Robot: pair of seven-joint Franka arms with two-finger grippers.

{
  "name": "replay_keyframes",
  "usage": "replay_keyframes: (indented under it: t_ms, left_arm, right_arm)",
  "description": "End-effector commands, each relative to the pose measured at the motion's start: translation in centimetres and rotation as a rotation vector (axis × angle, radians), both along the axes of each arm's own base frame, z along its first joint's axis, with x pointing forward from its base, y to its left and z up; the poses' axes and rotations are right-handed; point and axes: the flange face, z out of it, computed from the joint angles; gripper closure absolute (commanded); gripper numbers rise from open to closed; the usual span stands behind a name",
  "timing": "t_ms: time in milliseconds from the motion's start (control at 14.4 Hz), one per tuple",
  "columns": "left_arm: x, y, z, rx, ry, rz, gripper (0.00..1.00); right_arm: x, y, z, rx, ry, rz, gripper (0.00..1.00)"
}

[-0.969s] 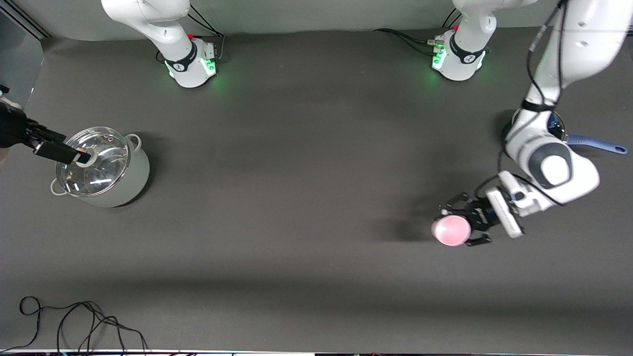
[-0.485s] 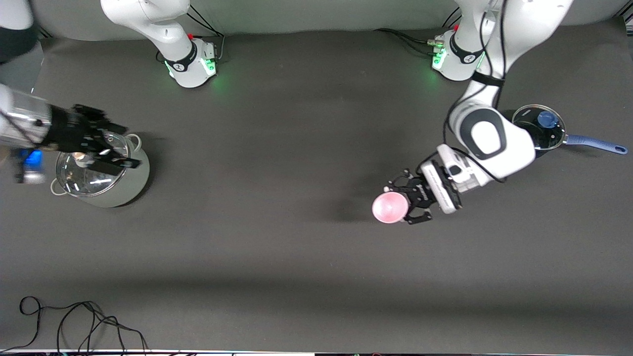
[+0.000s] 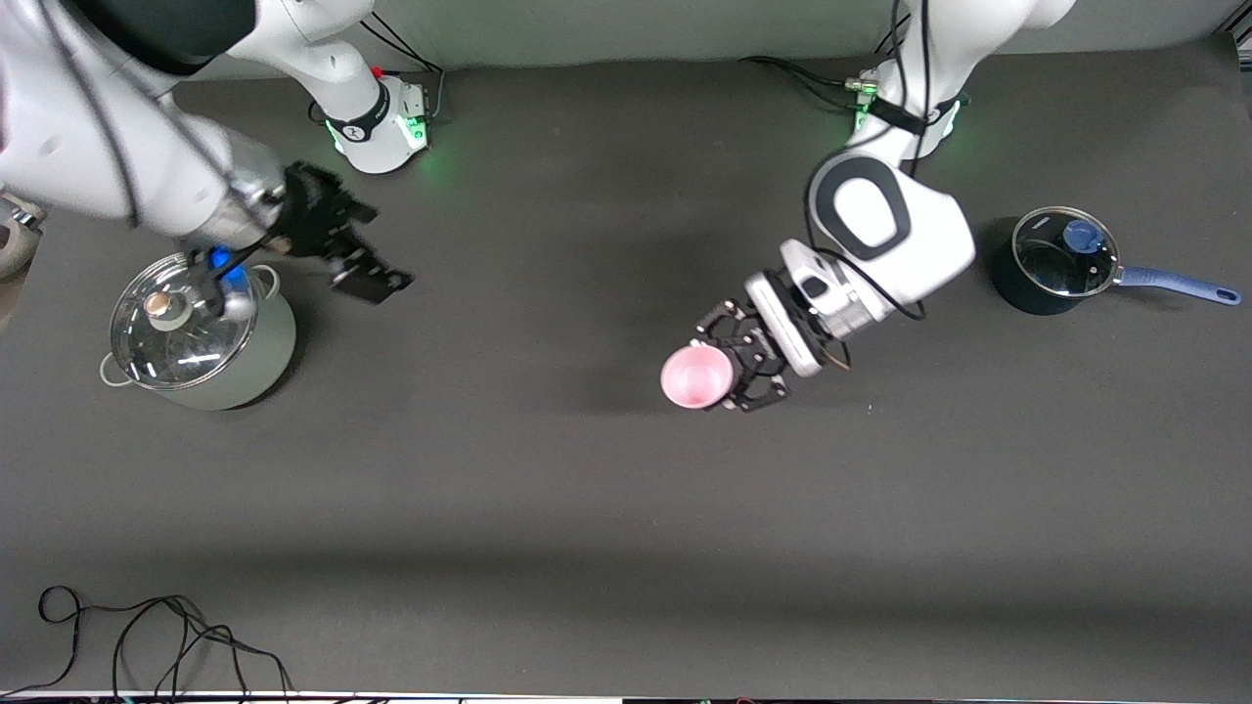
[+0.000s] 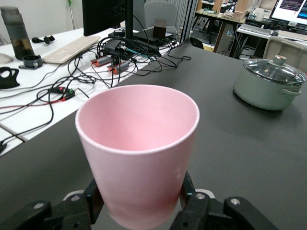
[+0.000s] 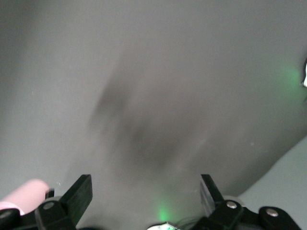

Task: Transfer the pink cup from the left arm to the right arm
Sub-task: 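Lift the cup with the left gripper while the right gripper approaches, then grasp the cup rim with the right gripper beside the left gripper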

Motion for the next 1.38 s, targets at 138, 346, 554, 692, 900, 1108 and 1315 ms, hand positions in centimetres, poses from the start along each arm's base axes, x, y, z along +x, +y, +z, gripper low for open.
replay_keyframes:
  t_ms: [138, 346, 554, 692, 900, 1108, 1315]
  left_arm:
    - [-4.2, -5.5, 4.5, -0.011, -0.024, 0.044, 0.62]
    - [-5.3, -6.9, 5.4, -0.005, -0.039, 0.055, 0.62]
    - [-5.4, -7.1, 5.5, -0.008, -0.038, 0.057, 0.62]
    - [-5.4, -7.1, 5.5, -0.006, -0.038, 0.062, 0.62]
    - [-5.6, -7.2, 5.5, -0.006, -0.035, 0.062, 0.62]
    - [-5.5, -7.2, 5.5, -0.005, -0.033, 0.067, 0.62]
    - [-5.7, -7.3, 5.4, -0.006, -0.031, 0.066, 0.61]
  right_arm:
    - [0.2, 9.5, -1.7, -0.032, 0.005, 0.026, 0.01]
    - [0.5, 11.2, -1.8, -0.008, -0.038, 0.044, 0.01]
    - [1.5, 12.0, -2.0, 0.026, -0.094, 0.024, 0.01]
    - [1.3, 13.9, -3.1, 0.028, -0.106, 0.037, 0.01]
    - [1.0, 15.7, -4.3, 0.016, -0.130, 0.060, 0.01]
    - [1.5, 16.9, -5.5, 0.029, -0.162, 0.051, 0.01]
    - [1.6, 18.0, -6.9, 0.012, -0.174, 0.063, 0.11]
